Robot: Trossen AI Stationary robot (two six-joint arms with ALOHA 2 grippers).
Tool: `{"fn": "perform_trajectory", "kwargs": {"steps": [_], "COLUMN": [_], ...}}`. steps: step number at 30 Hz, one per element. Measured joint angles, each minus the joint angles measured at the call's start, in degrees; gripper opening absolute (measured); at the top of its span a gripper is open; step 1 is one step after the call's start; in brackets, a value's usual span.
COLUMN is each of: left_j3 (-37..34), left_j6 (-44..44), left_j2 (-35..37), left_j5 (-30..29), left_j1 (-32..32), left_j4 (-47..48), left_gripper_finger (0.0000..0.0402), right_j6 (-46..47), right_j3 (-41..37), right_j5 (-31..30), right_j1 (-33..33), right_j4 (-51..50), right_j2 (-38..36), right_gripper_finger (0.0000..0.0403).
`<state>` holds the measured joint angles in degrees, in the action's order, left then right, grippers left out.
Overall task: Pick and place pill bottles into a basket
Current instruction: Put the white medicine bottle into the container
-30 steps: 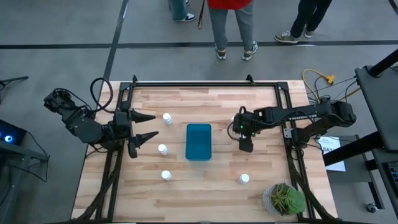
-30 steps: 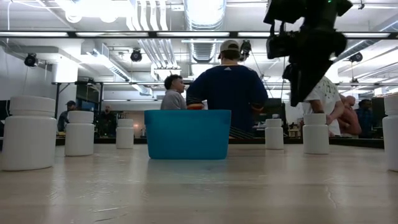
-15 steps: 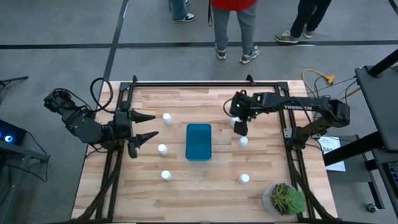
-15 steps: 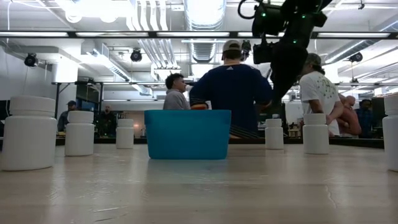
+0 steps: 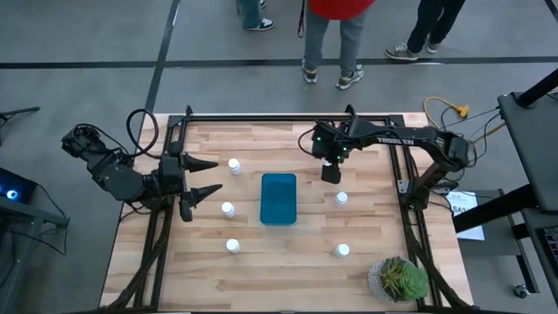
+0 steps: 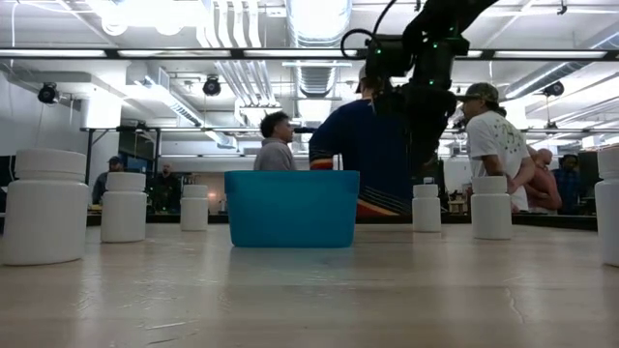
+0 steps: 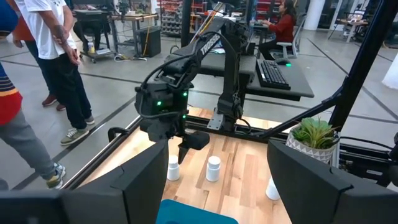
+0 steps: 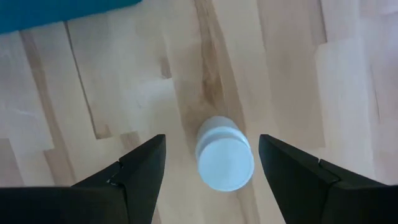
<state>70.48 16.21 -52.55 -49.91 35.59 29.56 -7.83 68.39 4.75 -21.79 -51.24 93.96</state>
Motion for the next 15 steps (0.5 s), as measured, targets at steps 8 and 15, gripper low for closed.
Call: {"fn": "perform_trajectory", "kwargs": {"steps": [8,15], "left_j3": [-0.01,-0.04], "left_j6": [-0.01,-0.04], "left_j2": [-0.62,-1.17], "left_j5": [-0.01,-0.02], "left_j1": [0.0,0.0], "left_j4": [0.02,0.07], "left_gripper_finger": [0.0256,0.0256], "right_j6": [0.01,0.82], "right_j3": [-2.02,-4.84], "right_j5": [0.4,1.79], "right_j1": [-2.01,-2.26], "right_j4": [-0.28,2.26], "right_j2": [-0.94,-1.89], "right_gripper_finger": [0.0249,0.0249]}}
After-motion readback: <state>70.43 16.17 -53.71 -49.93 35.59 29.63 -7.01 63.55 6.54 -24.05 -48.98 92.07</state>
